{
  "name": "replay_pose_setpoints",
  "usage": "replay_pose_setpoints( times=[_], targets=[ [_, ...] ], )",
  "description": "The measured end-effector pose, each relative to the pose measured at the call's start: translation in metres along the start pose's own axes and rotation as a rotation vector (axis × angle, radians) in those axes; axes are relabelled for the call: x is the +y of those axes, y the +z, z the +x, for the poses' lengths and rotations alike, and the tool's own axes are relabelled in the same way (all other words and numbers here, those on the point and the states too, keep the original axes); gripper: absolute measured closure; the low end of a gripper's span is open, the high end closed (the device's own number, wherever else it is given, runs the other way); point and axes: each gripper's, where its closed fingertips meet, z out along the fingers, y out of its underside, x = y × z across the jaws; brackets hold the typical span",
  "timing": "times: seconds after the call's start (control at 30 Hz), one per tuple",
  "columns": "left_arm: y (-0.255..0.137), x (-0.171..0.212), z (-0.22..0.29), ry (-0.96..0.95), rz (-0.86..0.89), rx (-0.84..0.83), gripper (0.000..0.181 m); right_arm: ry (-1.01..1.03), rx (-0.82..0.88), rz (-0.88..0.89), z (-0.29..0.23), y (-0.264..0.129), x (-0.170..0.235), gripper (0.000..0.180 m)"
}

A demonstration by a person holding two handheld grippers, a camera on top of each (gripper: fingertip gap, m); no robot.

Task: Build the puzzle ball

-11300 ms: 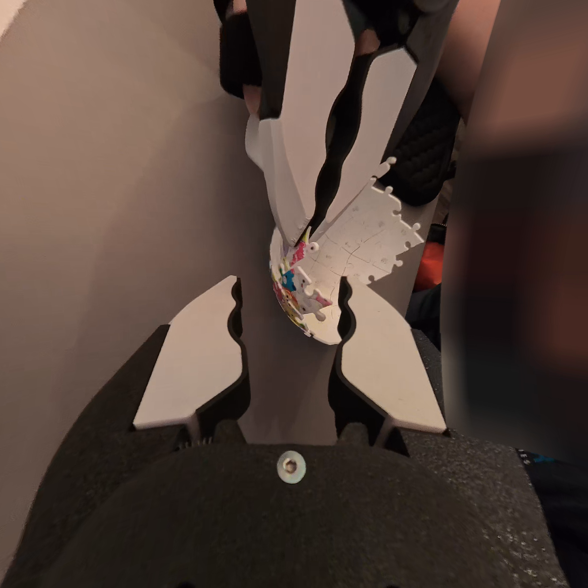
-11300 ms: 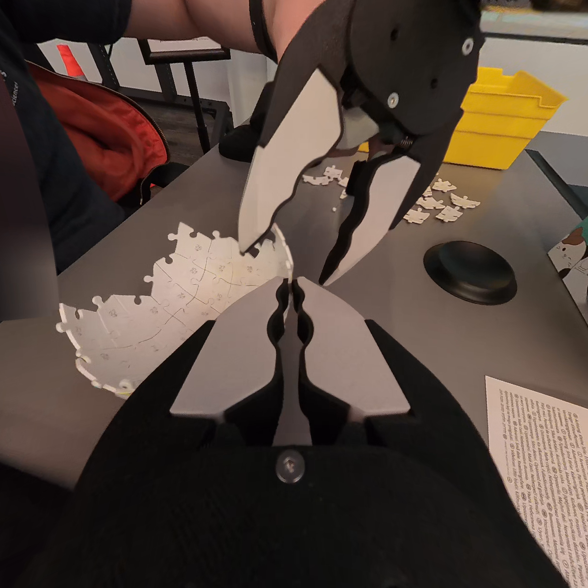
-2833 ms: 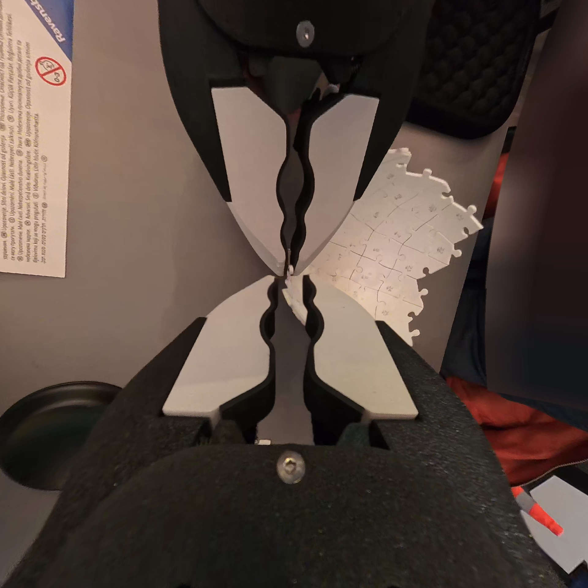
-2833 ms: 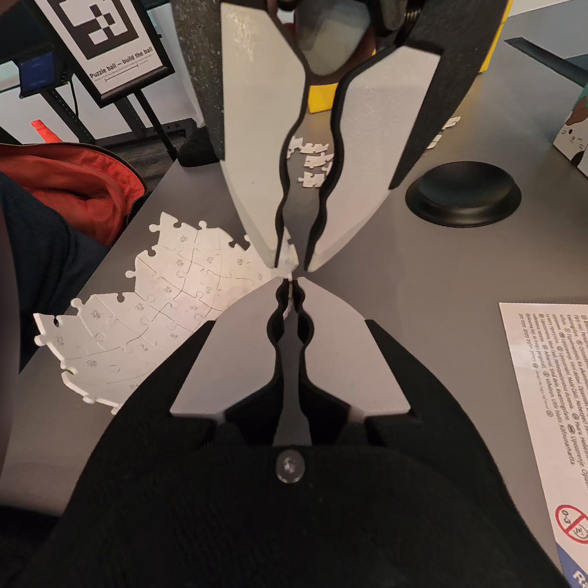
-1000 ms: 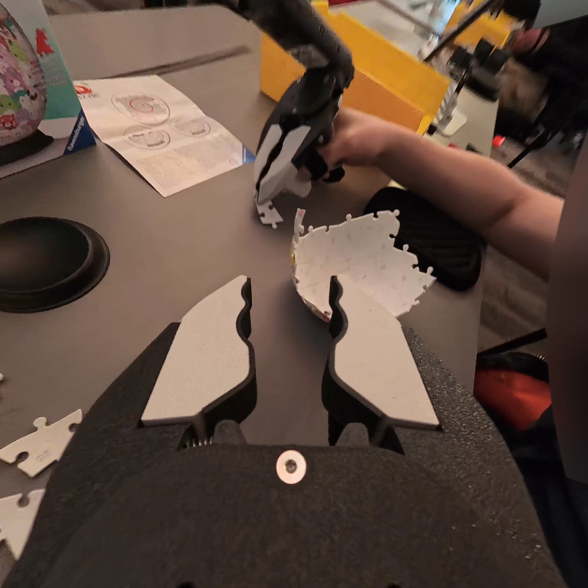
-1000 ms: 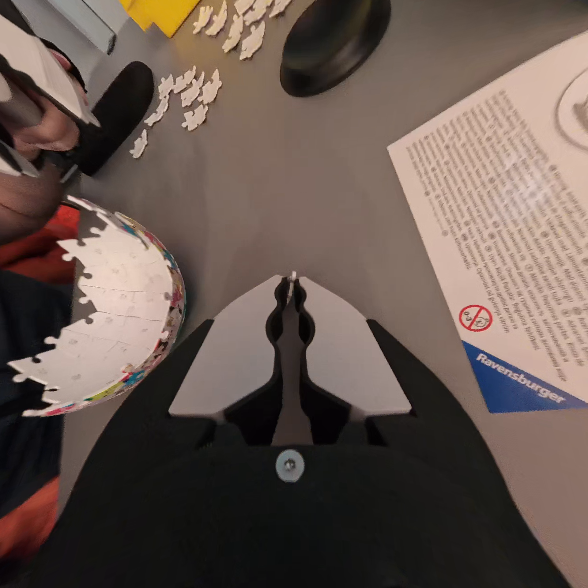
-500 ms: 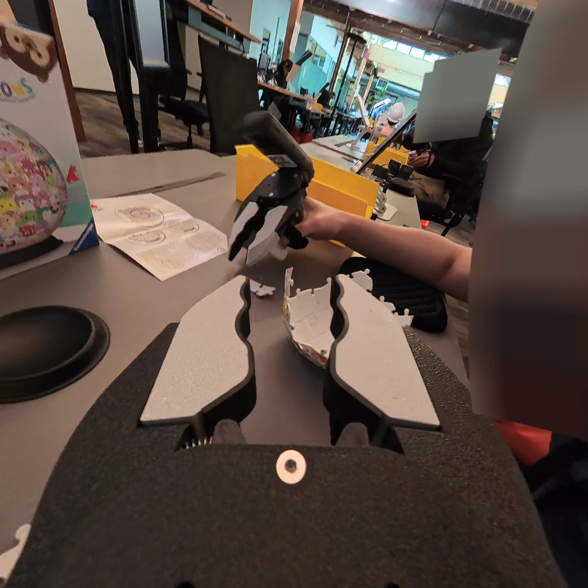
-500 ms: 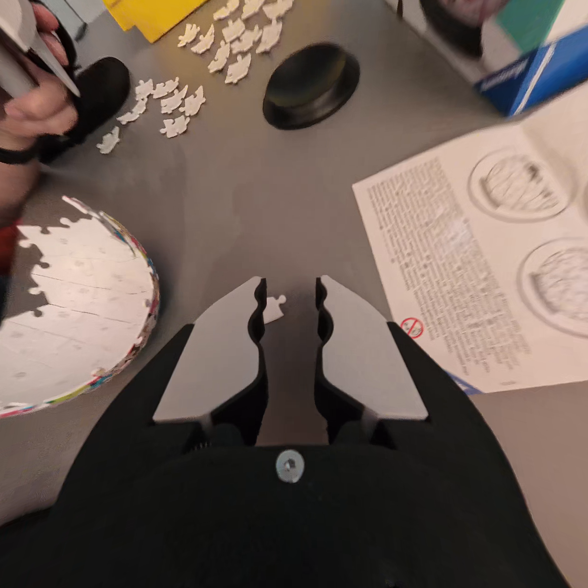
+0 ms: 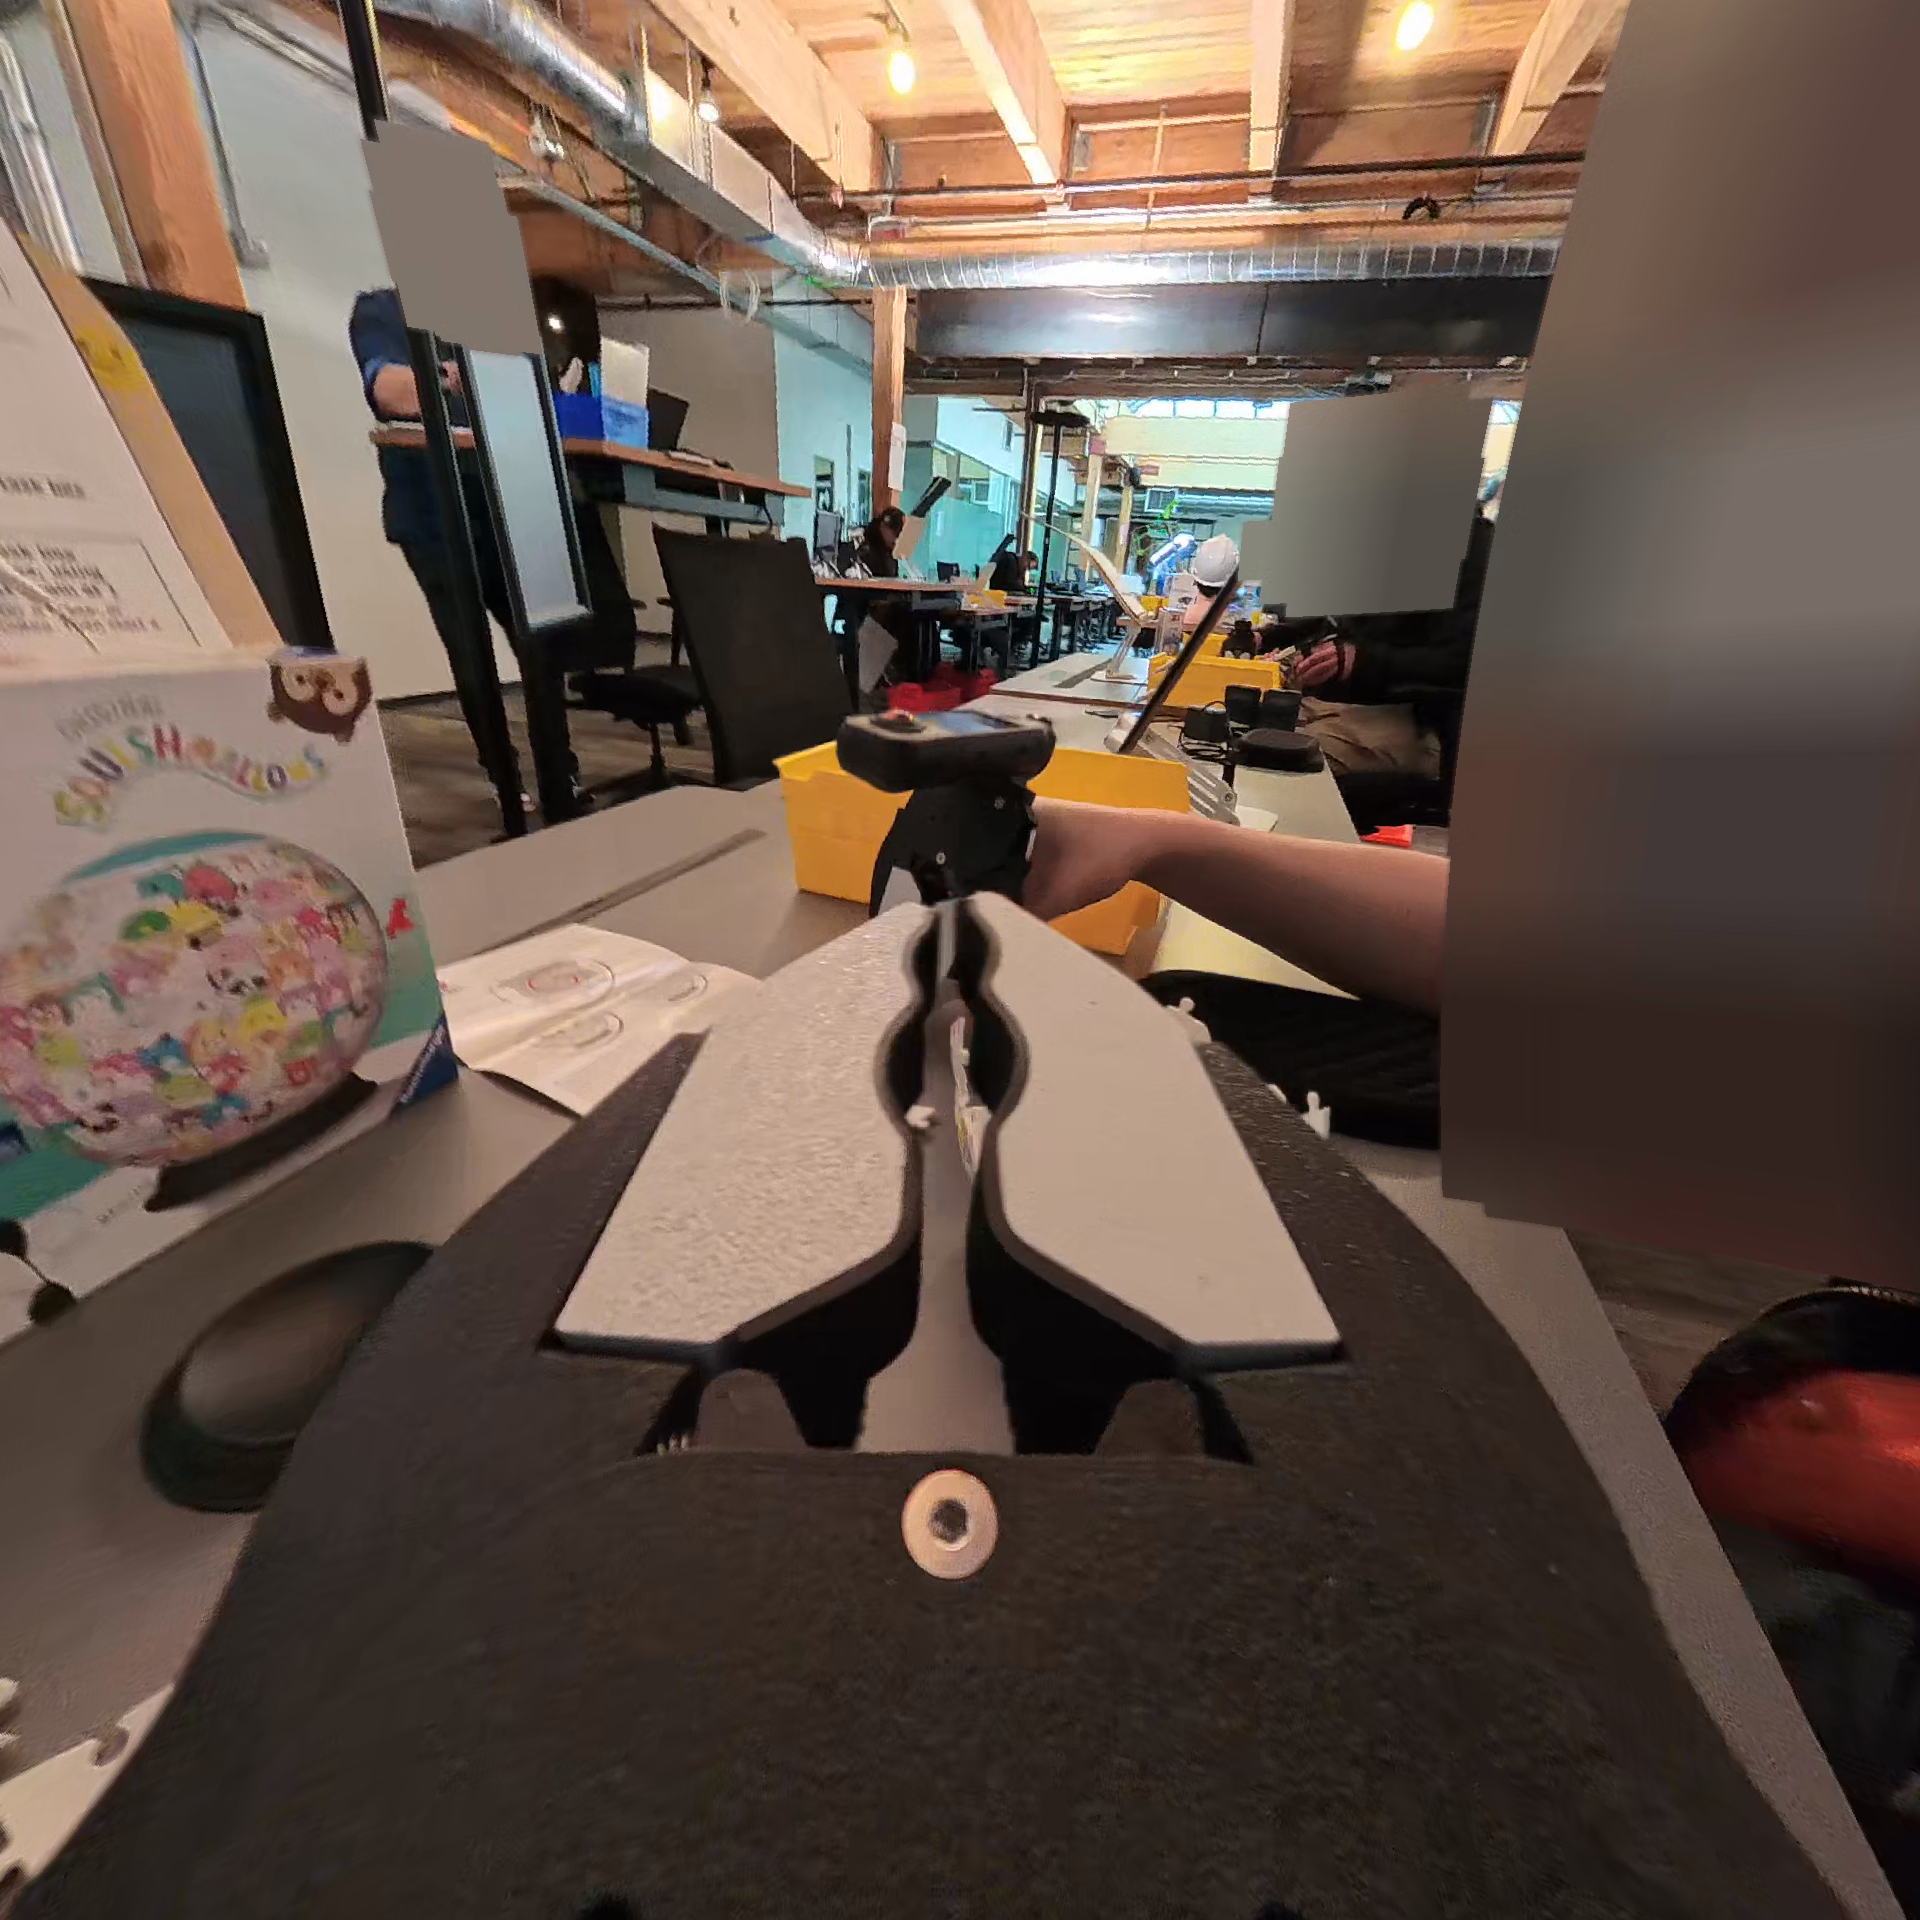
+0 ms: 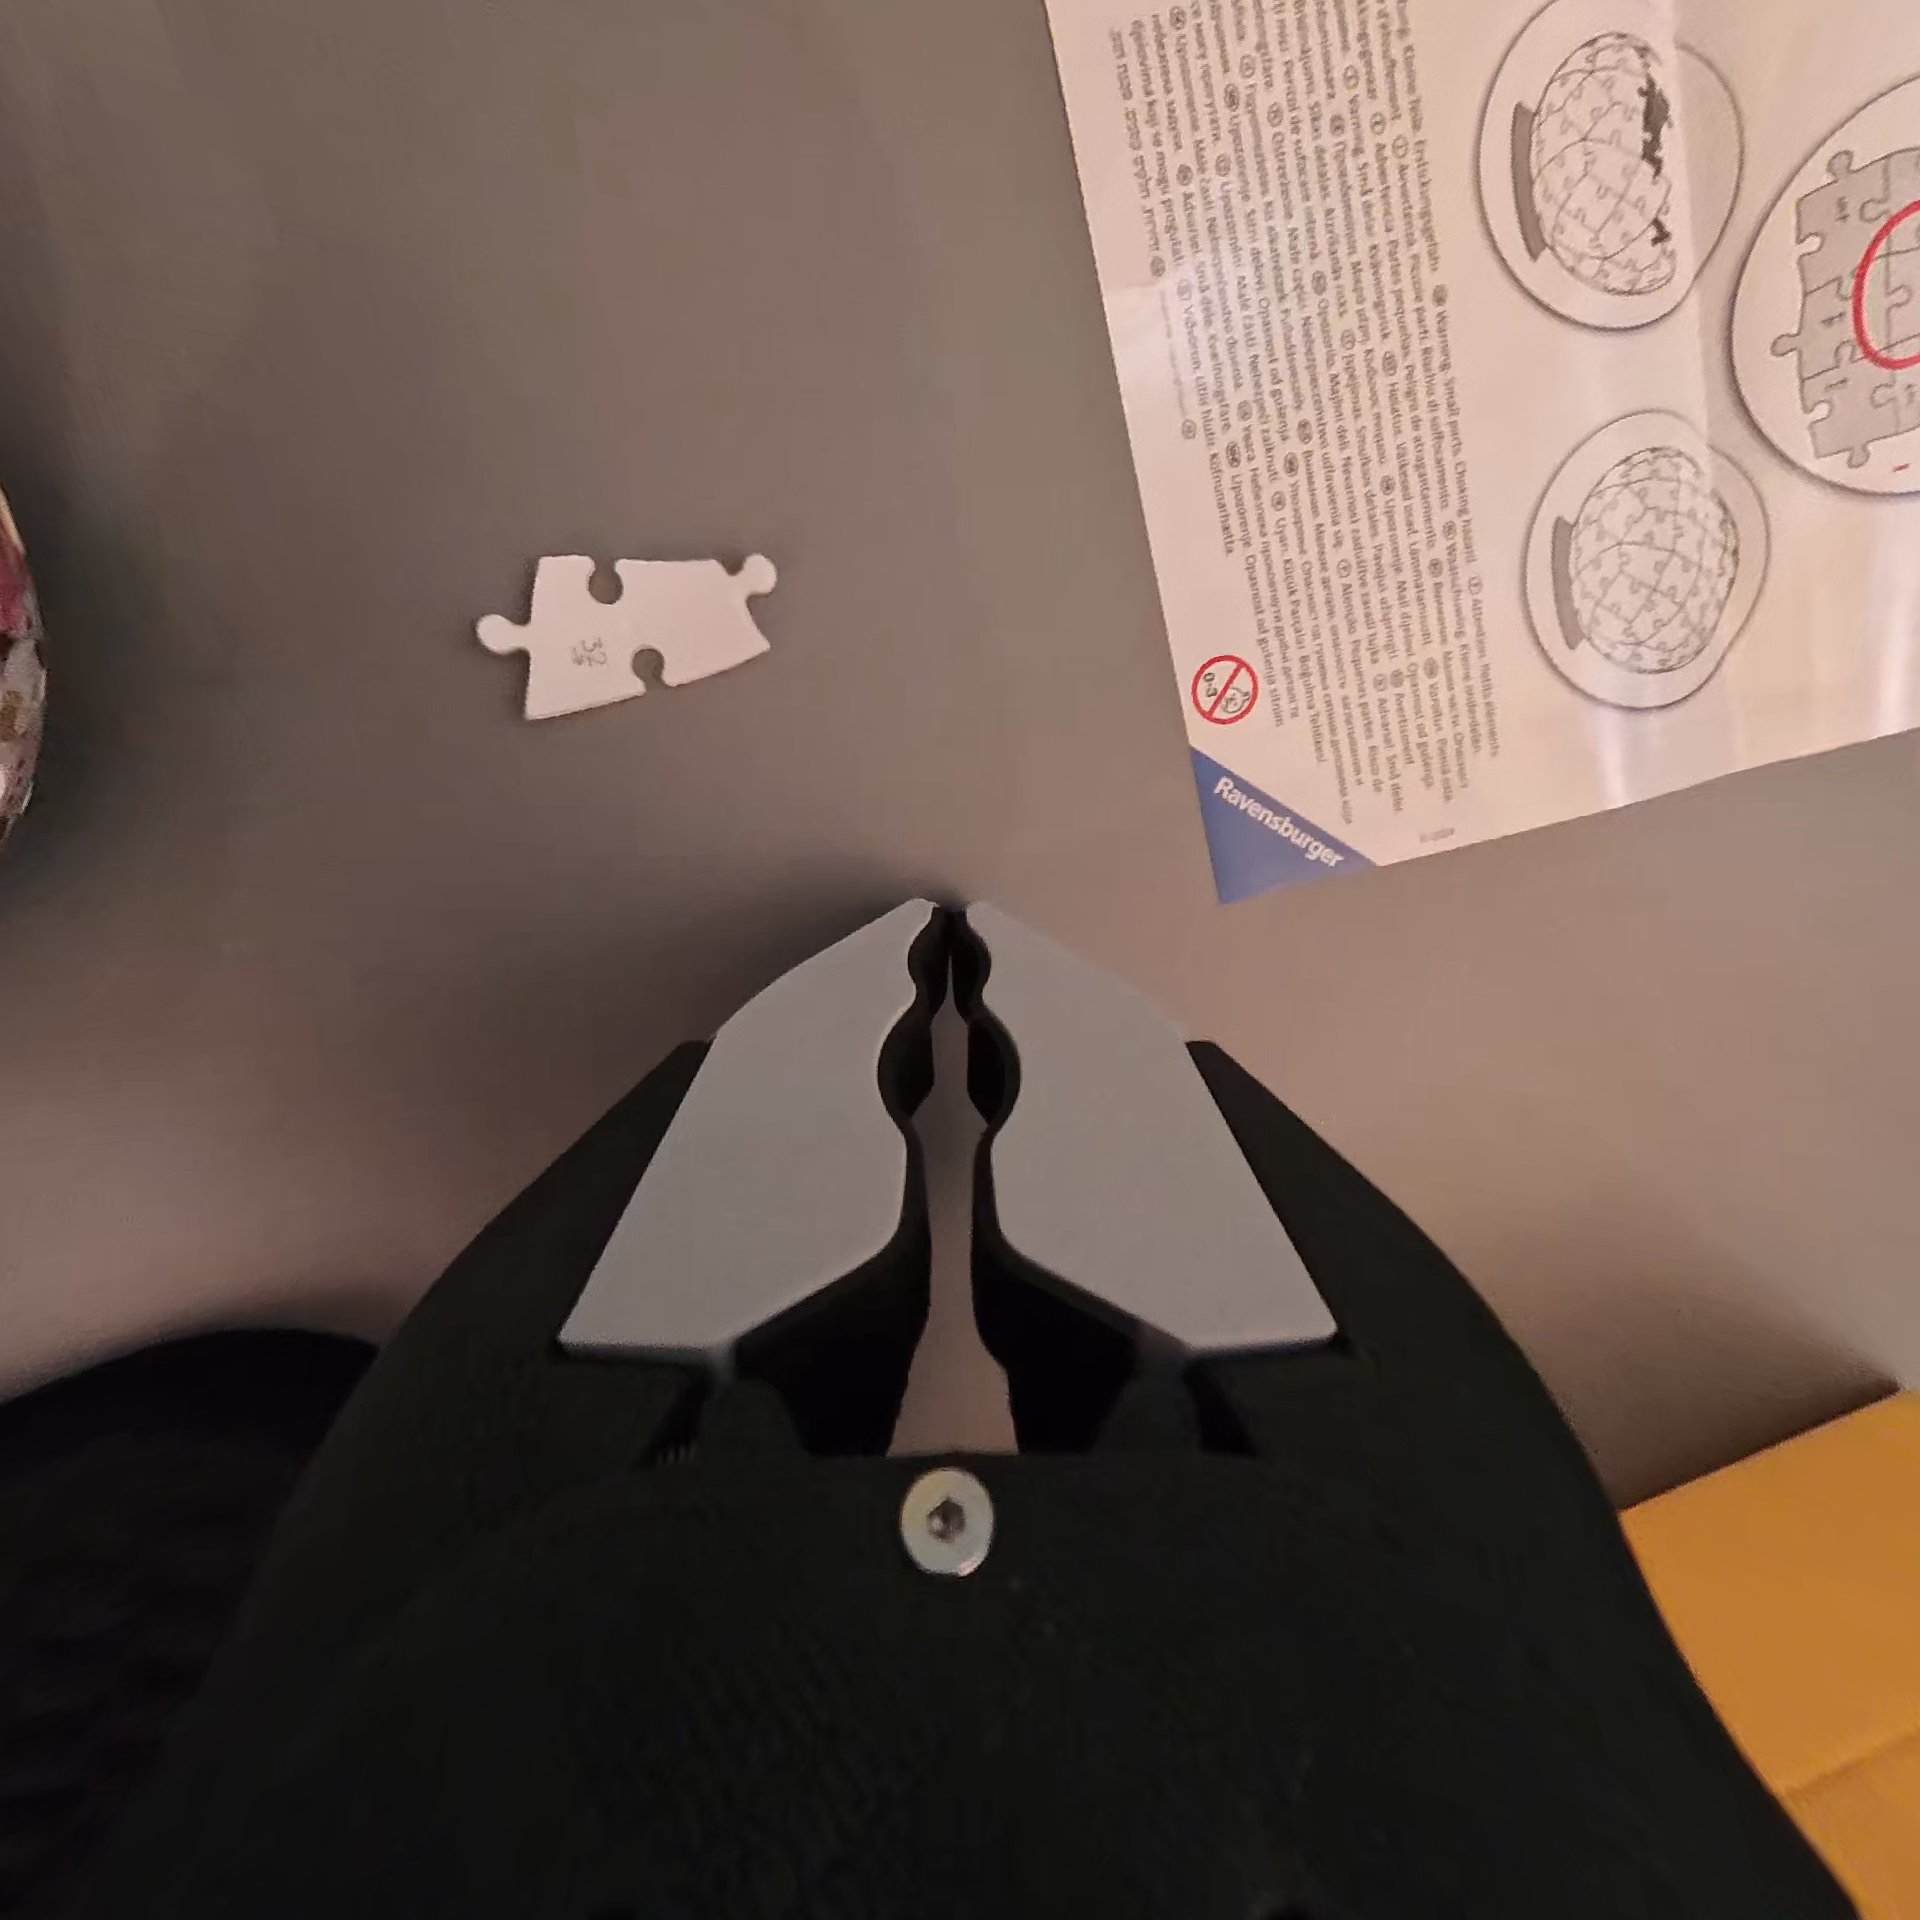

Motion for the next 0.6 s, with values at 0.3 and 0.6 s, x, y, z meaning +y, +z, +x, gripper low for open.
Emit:
replay_pose_setpoints(
  times=[0.3, 0.6],
  targets=[
    [0.004, -0.009, 0.01, 0.115, 0.012, -0.02, 0.181, 0.029, 0.135, -0.059, -0.001, 0.0, 0.001, 0.178],
    [0.039, 0.041, 0.006, -0.007, -0.27, -0.011, 0.157, -0.128, -0.154, 0.533, -0.047, -0.055, -0.083, 0.148]
  ],
)
